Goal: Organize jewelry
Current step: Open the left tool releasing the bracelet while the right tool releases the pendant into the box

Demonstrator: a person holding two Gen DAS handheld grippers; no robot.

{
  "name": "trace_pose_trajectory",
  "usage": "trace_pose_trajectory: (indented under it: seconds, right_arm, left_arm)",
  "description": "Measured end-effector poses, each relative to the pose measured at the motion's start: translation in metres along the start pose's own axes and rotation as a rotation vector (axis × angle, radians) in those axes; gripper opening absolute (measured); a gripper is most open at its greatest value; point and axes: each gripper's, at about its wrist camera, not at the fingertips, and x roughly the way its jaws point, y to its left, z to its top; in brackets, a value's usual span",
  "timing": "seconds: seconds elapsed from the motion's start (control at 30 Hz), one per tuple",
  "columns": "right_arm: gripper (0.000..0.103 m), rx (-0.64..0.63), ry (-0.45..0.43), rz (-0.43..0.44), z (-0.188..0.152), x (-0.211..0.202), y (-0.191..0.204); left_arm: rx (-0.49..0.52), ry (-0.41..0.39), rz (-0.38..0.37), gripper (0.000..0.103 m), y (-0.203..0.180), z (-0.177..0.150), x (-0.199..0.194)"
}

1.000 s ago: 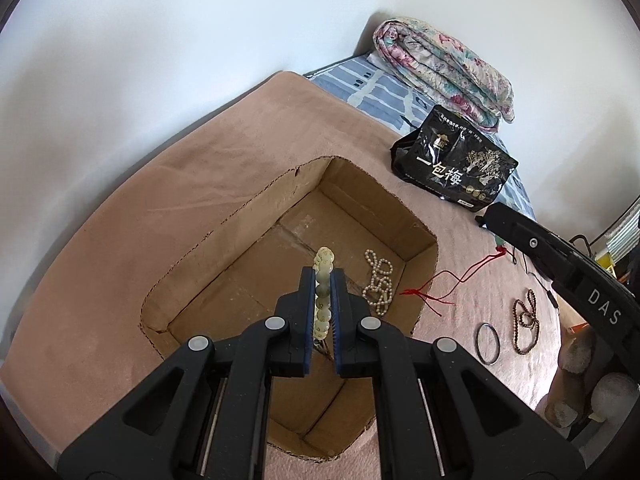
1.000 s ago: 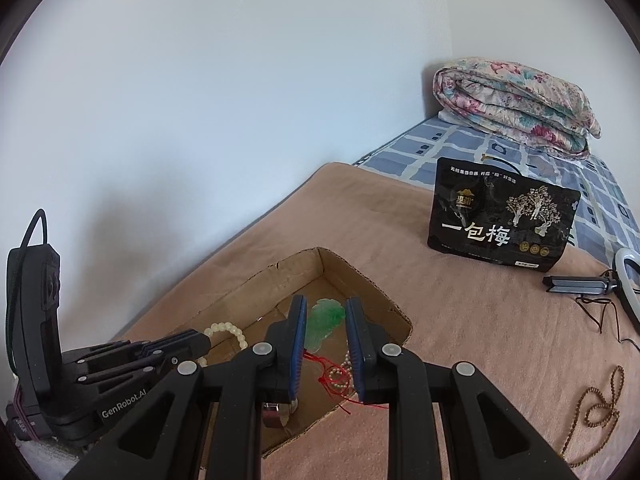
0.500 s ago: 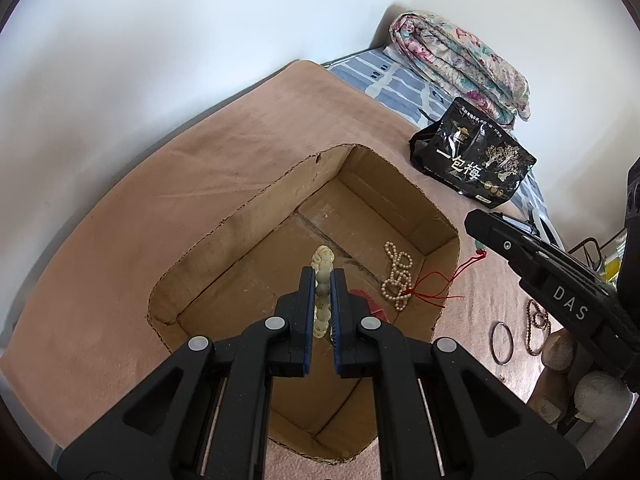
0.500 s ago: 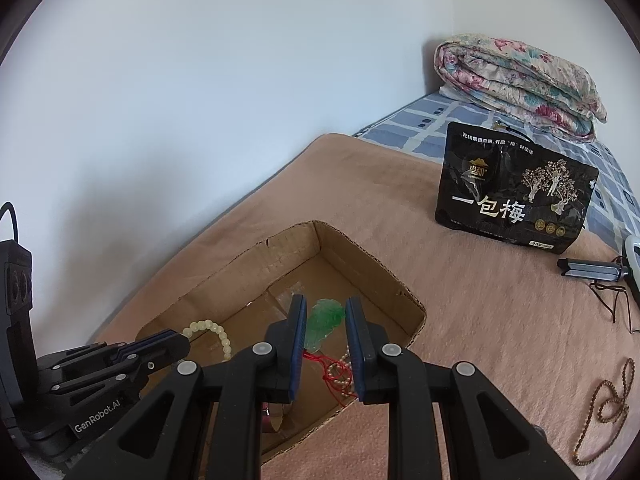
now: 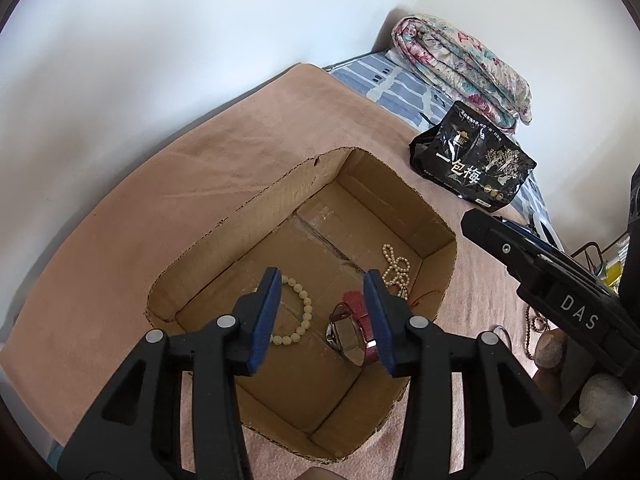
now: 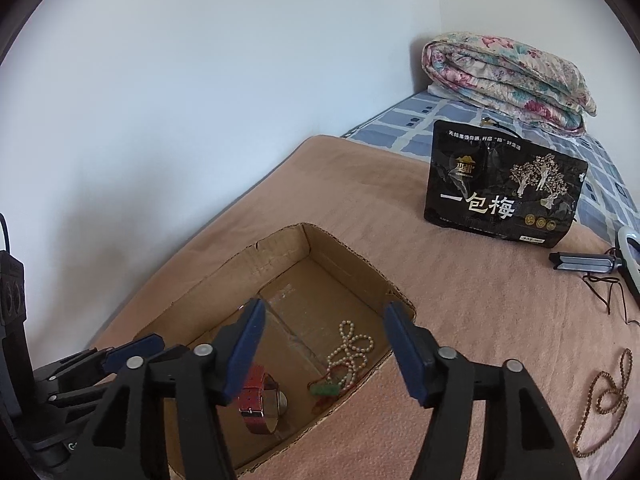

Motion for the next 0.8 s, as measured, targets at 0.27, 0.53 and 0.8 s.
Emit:
trace_pose_trajectory:
  seconds: [0.27,0.53,0.8]
  right_arm:
    - [0.092,0.040,-0.051,-0.043,0.004,-0.016,-0.009]
    - [0.103,0.046,-0.060,-0.072,0.002,-0.030,-0.017]
    - [0.103,0.065,-0.082,-0.086,-0.003,-0.050,-0.028]
  left_arm:
    - [0.040,-0.029,0.000,0.049,-0.013,-0.001,-0.005]
    - [0.098,-0.070,-0.005,0.066,-0.034,-0.004,-0.014]
    - [0.136,-0.079,-0.029,0.069,-0.054,-0.008,-0.021]
